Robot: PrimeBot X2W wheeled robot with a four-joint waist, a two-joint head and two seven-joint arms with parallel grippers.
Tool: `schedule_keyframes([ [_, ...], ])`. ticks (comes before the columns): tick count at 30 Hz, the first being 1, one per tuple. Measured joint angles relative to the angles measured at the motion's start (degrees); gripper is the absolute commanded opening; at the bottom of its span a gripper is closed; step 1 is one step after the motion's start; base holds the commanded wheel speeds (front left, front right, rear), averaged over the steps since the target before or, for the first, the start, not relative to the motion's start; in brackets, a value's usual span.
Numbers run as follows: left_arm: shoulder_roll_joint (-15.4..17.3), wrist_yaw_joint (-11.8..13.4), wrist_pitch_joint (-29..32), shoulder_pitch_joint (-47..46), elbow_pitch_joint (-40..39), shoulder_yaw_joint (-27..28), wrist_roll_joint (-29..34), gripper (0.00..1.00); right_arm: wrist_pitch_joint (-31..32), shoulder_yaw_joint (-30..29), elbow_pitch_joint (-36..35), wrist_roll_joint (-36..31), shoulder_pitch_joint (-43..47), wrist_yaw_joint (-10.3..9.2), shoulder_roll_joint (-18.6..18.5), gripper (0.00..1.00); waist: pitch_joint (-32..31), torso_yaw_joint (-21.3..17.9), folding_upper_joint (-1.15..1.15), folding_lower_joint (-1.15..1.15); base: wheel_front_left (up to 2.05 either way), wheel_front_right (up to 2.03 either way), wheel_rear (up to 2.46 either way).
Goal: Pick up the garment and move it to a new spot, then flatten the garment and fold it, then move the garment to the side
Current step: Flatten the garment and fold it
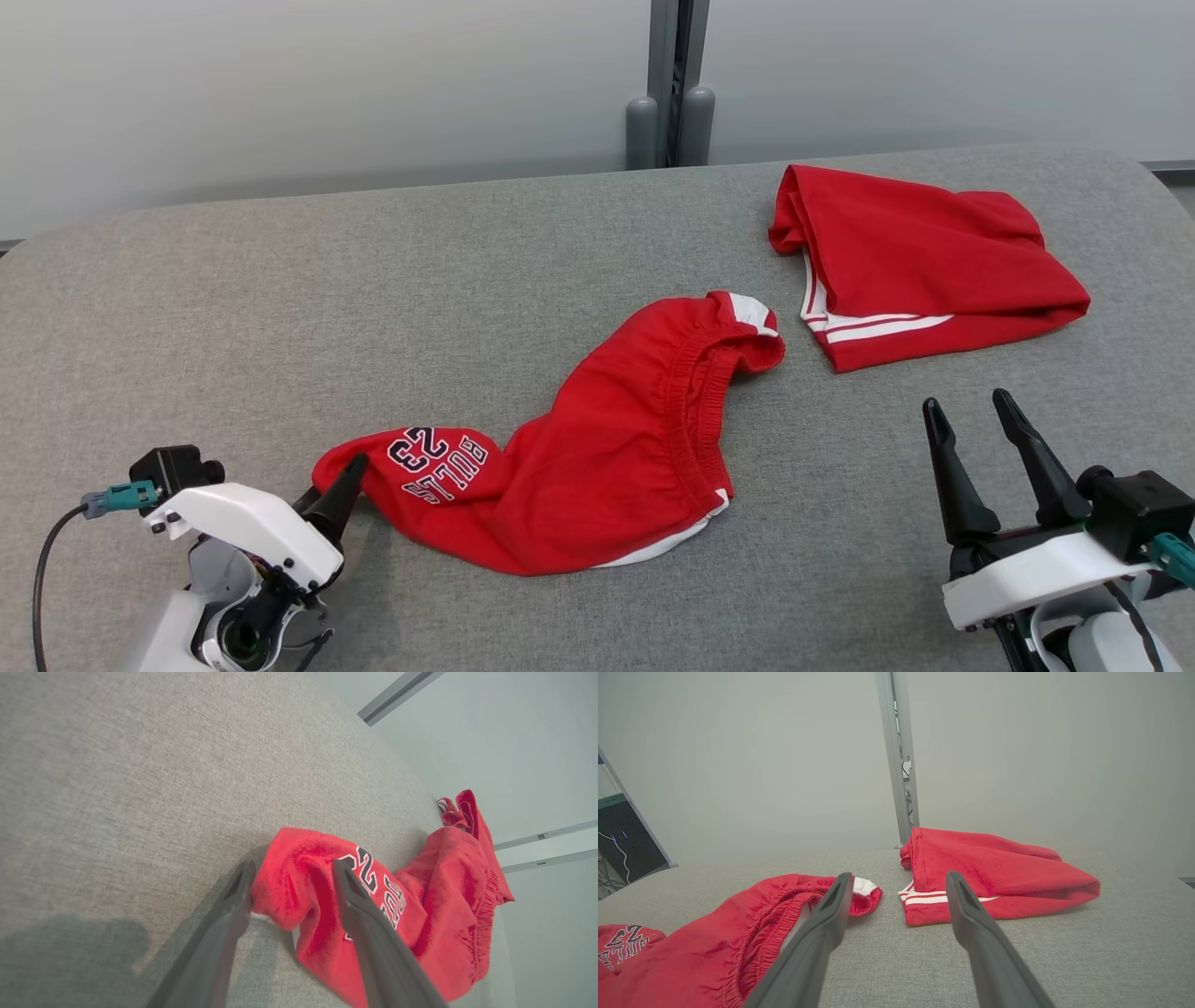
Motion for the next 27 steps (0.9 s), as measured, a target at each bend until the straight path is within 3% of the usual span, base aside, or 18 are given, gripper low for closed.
schedule_keyframes([
  [6,2.0,-0.5,-2.1,0.0,-0.9,-1.4,3.1,1.0,0.0,-0.4,-0.1,0.0,0.2,0.0,0.2,1.0,-0.2,0.6,0.0,0.0,0.0,0.0,0.0],
  [17,7.2,0.5,-10.4,6.6,-14.4,-1.9,9.7,1.0,0.0,-0.9,-0.6,-0.5,0.6,0.0,0.3,1.0,-1.0,3.1,0.0,0.0,0.0,0.0,0.0],
  [21,8.4,2.4,-15.5,10.1,-19.7,-1.6,13.2,1.0,0.0,-0.7,-0.6,-0.5,1.2,0.0,0.3,1.0,-1.4,3.9,0.0,0.0,0.0,0.0,0.0],
  [27,7.5,5.9,-23.6,15.0,-24.9,-1.3,17.7,1.0,0.0,-0.2,-0.6,-0.5,1.5,0.0,0.4,1.0,-2.3,4.7,0.0,0.0,0.0,0.0,0.0],
])
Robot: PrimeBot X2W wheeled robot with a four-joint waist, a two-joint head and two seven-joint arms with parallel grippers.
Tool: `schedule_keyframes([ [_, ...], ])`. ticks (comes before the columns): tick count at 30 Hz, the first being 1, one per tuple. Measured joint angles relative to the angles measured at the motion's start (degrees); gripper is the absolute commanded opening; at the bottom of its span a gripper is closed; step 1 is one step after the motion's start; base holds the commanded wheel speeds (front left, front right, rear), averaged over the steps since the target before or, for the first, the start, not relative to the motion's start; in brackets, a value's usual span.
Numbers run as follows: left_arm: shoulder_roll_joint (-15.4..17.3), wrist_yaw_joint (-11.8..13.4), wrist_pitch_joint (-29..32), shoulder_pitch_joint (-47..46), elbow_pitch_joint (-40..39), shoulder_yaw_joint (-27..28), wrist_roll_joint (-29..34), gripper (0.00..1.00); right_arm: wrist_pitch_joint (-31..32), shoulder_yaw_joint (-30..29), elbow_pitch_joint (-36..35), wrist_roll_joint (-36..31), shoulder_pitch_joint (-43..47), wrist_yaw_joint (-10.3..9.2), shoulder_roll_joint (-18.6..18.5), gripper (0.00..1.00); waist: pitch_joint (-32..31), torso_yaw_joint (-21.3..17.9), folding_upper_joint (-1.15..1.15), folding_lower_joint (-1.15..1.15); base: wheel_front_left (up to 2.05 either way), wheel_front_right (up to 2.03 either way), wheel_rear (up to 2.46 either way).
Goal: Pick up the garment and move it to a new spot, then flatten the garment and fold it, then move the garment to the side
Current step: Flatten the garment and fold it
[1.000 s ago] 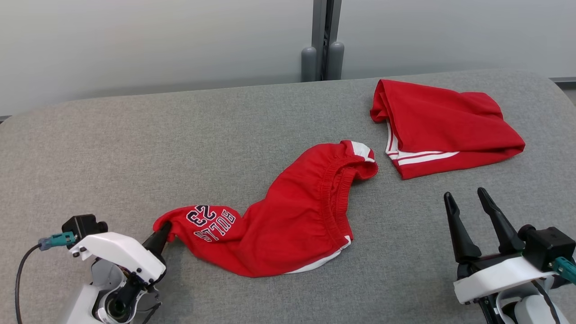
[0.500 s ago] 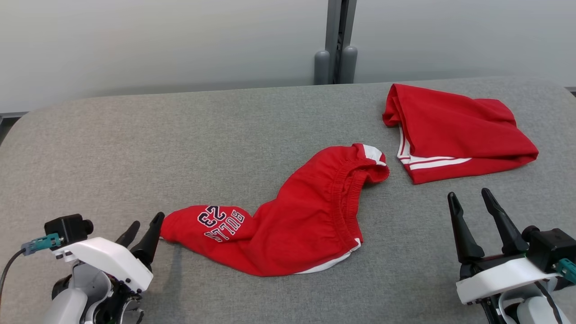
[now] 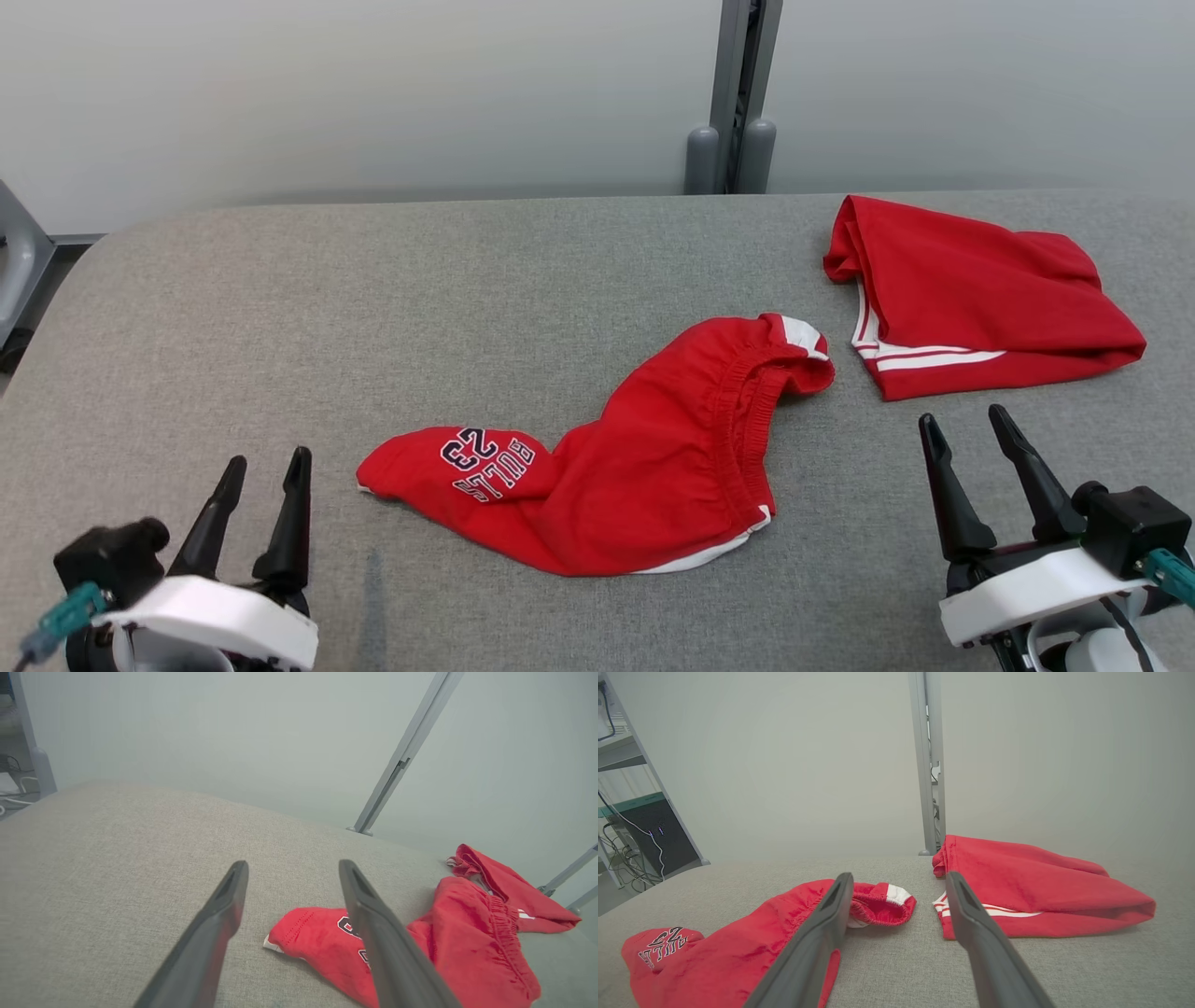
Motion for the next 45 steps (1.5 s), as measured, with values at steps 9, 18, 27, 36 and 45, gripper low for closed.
schedule_keyframes([
  [9,-2.7,2.5,-4.4,4.7,-5.4,2.8,10.1,1.0,0.0,-0.1,-0.7,0.3,0.9,0.0,0.1,1.0,-1.1,0.0,0.0,0.0,0.0,0.0,0.0],
  [18,-8.8,-0.5,-4.5,8.4,-7.5,6.6,17.9,1.0,0.0,-1.1,-1.5,-0.3,2.3,0.0,1.2,1.0,-2.1,0.5,0.0,0.0,0.0,0.0,0.0],
  [27,-11.6,-3.4,-4.5,8.5,-6.2,9.8,20.7,1.0,0.0,1.2,-0.9,0.3,2.2,0.0,0.8,1.0,-1.9,0.6,0.0,0.0,0.0,0.0,0.0],
  [36,-14.1,-6.0,-4.5,8.2,-5.1,11.6,23.1,1.0,0.0,5.4,0.2,1.7,1.7,0.0,-0.6,1.0,-1.8,1.5,0.0,0.0,0.0,0.0,0.0],
  [45,-15.2,-7.5,-4.5,7.8,-3.6,12.1,24.2,1.0,6.2,20.4,10.3,9.5,-5.2,0.0,-4.3,1.0,-1.9,6.6,0.0,0.0,0.0,0.0,0.0],
])
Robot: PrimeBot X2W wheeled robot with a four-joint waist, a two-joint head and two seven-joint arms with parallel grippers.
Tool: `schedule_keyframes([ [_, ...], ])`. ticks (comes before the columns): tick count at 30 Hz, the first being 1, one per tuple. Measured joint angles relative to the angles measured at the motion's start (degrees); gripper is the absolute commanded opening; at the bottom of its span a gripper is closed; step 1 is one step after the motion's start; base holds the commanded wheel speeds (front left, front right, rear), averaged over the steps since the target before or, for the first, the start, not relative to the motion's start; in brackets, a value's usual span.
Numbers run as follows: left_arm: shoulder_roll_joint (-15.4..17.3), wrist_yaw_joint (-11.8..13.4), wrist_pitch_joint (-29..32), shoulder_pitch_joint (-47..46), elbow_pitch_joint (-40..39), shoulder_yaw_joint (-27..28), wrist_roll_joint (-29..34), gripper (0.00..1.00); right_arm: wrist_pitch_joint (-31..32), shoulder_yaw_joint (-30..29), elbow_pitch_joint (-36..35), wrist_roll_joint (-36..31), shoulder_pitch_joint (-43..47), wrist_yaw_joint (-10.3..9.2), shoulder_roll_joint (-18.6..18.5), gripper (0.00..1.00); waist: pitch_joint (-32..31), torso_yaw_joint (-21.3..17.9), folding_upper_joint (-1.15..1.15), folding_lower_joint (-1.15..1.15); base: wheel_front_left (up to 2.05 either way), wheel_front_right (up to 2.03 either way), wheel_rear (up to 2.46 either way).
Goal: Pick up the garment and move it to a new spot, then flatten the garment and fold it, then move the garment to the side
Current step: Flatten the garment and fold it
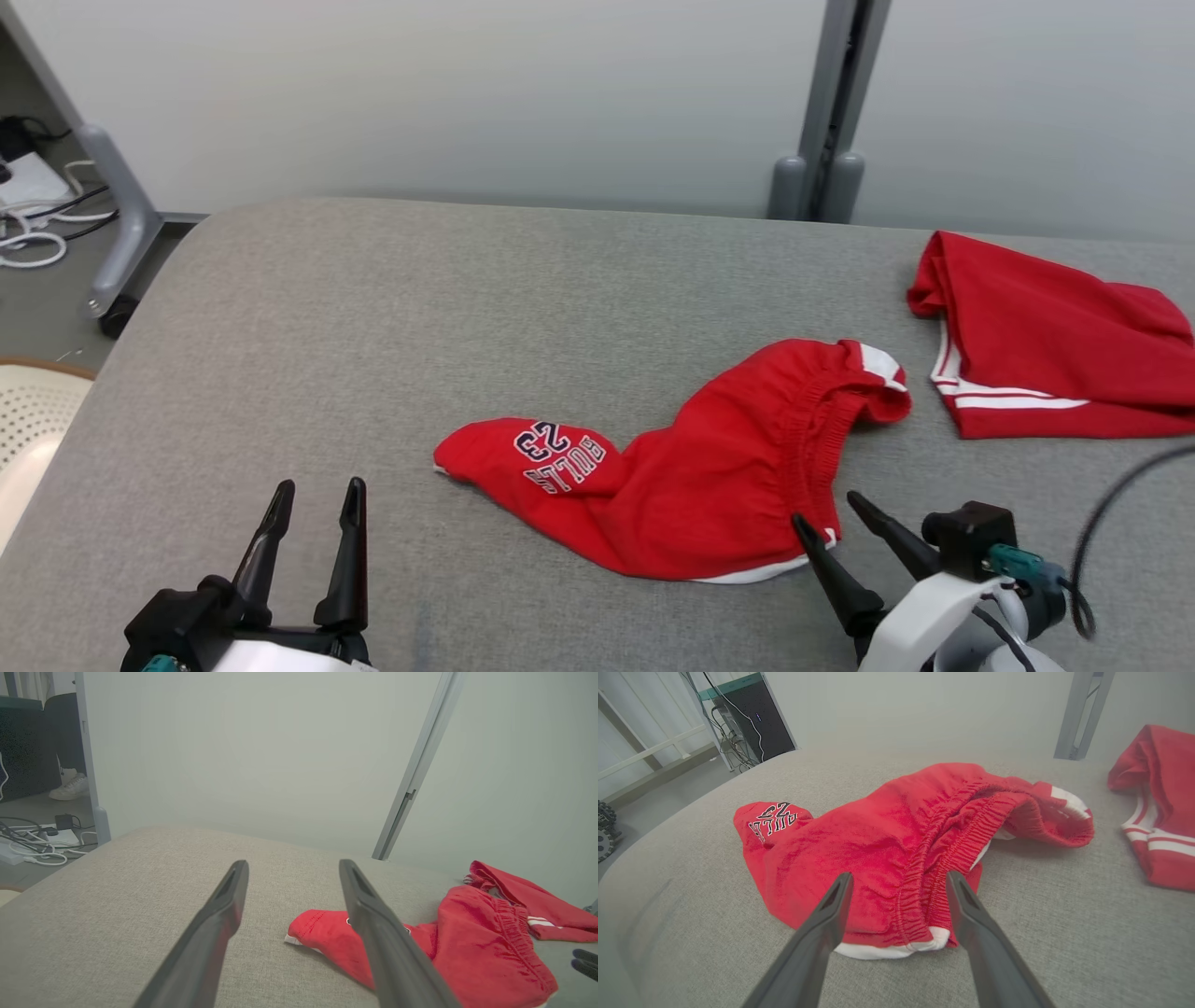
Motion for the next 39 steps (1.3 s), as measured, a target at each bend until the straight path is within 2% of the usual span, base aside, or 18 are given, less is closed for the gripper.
schedule_keyframes([
  [6,-0.7,-0.5,0.0,-0.7,0.8,0.2,0.3,1.0,5.7,3.9,6.6,3.9,-4.1,0.0,-1.1,1.0,0.1,2.8,0.0,0.0,0.0,0.0,0.0],
  [13,-1.1,-0.8,0.0,-0.7,1.4,0.5,0.7,1.0,7.9,4.6,10.7,5.9,-5.6,0.0,-1.0,1.0,-0.2,5.1,0.0,0.0,0.0,0.0,0.0],
  [14,-1.1,-0.8,0.0,-0.6,1.5,0.7,0.7,1.0,7.7,5.0,10.8,6.1,-5.6,0.0,-1.1,0.69,-0.2,5.3,0.0,0.0,0.0,0.0,0.0],
  [15,-1.1,-0.9,0.0,-0.6,1.6,0.8,0.7,1.0,7.3,5.2,10.8,6.3,-5.6,0.0,-1.2,0.44,-0.2,5.5,0.0,0.0,0.0,0.0,0.0],
  [17,-1.1,-1.0,0.0,-0.6,1.6,0.8,0.7,1.0,6.7,5.8,10.8,6.4,-5.8,0.0,-1.5,0.0,-0.2,5.7,0.0,0.0,0.0,0.0,0.0],
  [23,-1.3,-1.2,0.0,-0.6,1.9,1.0,0.8,1.0,5.3,7.2,9.8,7.4,-6.7,0.0,-2.7,0.0,-0.5,5.9,0.0,0.0,0.0,0.0,0.0],
  [31,-1.4,-1.5,0.0,-0.6,2.2,1.1,0.9,1.0,3.3,8.6,3.4,13.4,-11.3,0.0,-2.9,0.0,-0.9,6.0,0.0,0.0,0.0,0.0,0.0],
  [34,-1.5,-1.6,0.0,-0.7,2.3,0.8,1.1,1.0,2.7,7.8,2.7,15.0,-13.4,0.0,-3.6,0.0,-0.8,6.3,0.0,0.0,0.0,0.0,0.0],
  [39,-1.6,-1.8,0.0,-0.9,2.9,0.2,1.1,1.0,1.1,4.3,5.3,16.2,-16.2,0.0,-4.9,0.0,-0.2,7.4,0.0,0.0,0.0,0.0,0.0],
])
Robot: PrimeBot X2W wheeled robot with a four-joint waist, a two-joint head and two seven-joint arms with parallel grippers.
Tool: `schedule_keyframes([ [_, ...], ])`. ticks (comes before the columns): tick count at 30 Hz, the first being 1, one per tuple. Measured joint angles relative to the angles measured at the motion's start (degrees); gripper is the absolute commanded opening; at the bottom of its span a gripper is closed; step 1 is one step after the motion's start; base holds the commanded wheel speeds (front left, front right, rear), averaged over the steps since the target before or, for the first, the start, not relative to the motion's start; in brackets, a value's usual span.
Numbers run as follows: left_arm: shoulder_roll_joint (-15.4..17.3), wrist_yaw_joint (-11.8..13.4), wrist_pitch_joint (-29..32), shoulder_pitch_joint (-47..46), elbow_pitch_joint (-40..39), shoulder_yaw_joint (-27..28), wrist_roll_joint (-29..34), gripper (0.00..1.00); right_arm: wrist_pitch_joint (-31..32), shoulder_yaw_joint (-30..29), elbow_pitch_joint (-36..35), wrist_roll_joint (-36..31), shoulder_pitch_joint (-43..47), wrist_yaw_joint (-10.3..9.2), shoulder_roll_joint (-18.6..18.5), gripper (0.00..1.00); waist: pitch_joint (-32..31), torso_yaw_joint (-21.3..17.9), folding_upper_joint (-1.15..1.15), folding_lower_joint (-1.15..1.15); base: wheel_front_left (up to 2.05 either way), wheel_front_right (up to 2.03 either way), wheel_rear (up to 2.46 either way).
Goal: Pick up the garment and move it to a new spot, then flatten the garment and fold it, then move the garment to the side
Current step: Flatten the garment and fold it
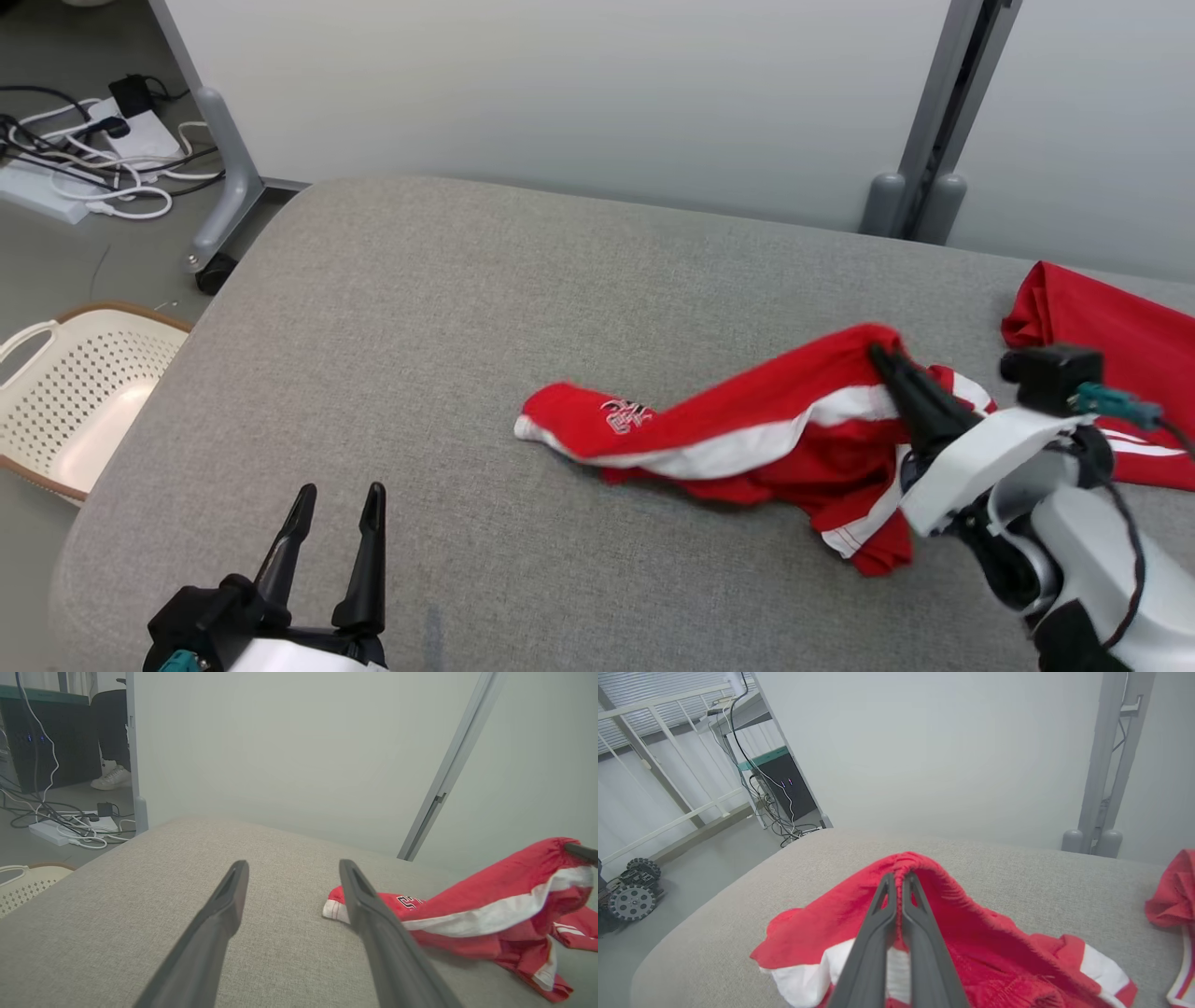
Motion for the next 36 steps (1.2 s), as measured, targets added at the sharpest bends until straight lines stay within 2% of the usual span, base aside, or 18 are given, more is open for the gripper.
schedule_keyframes([
  [6,0.0,-0.2,0.0,-1.3,0.5,-0.4,-0.3,1.0,-0.2,-4.6,6.2,1.3,-3.4,0.0,-1.1,0.0,2.0,0.9,0.0,0.0,0.0,0.0,0.0],
  [11,0.0,-0.6,0.0,-2.5,0.9,-1.1,-0.4,1.0,-0.5,-8.5,13.5,0.0,-6.1,0.0,-1.7,0.0,4.1,1.6,0.0,0.0,0.0,0.0,0.0],
  [13,0.0,-0.6,0.0,-2.7,1.2,-1.3,-0.4,1.0,-0.1,-10.0,16.9,-0.6,-6.6,0.0,-1.5,0.14,4.9,1.8,0.0,0.0,0.0,0.0,0.0],
  [14,0.0,-0.6,0.0,-3.0,1.3,-1.4,-0.4,1.0,0.1,-10.4,18.0,-1.0,-6.8,0.0,-1.4,0.16,5.3,1.8,0.0,0.0,0.0,0.0,0.0],
  [19,-0.1,-0.7,0.0,-4.2,1.7,-1.7,-0.4,1.0,0.8,-11.1,21.5,-1.6,-7.3,0.0,0.7,0.19,6.5,1.8,0.0,0.0,0.0,0.0,0.0],
  [22,-0.1,-0.7,0.0,-4.6,2.1,-1.7,-0.4,1.0,-0.1,-11.1,21.7,-1.6,-7.2,0.0,1.4,0.24,6.5,1.4,0.0,0.0,0.0,0.0,0.0],
  [23,-0.1,-0.7,0.0,-4.6,2.2,-1.6,-0.4,1.0,-0.7,-11.1,21.6,-1.5,-7.1,0.0,1.7,0.28,6.4,1.2,0.0,0.0,0.0,0.0,0.0],
  [24,0.0,-0.7,0.0,-4.6,2.3,-1.5,-0.4,1.0,-1.3,-11.1,21.3,-1.5,-7.1,0.0,1.9,0.38,6.3,1.0,0.0,0.0,0.0,0.0,0.0],
  [25,0.0,-0.7,0.0,-4.6,2.4,-1.4,-0.4,1.0,-1.8,-11.1,21.2,-1.4,-6.9,0.0,2.0,0.79,6.1,0.8,0.0,0.0,0.0,0.0,0.0],
  [26,0.0,-0.7,0.0,-4.6,2.5,-1.4,-0.4,1.0,-1.9,-10.9,21.0,-1.3,-6.7,0.0,2.1,1.0,5.9,0.5,0.0,0.0,0.0,0.0,0.0],
  [36,0.2,-0.9,0.0,-4.4,3.3,-1.5,-0.4,1.0,-4.1,-11.0,19.2,-0.6,-3.6,0.0,2.5,1.0,3.3,-2.9,0.0,0.0,0.0,0.0,0.0],
])
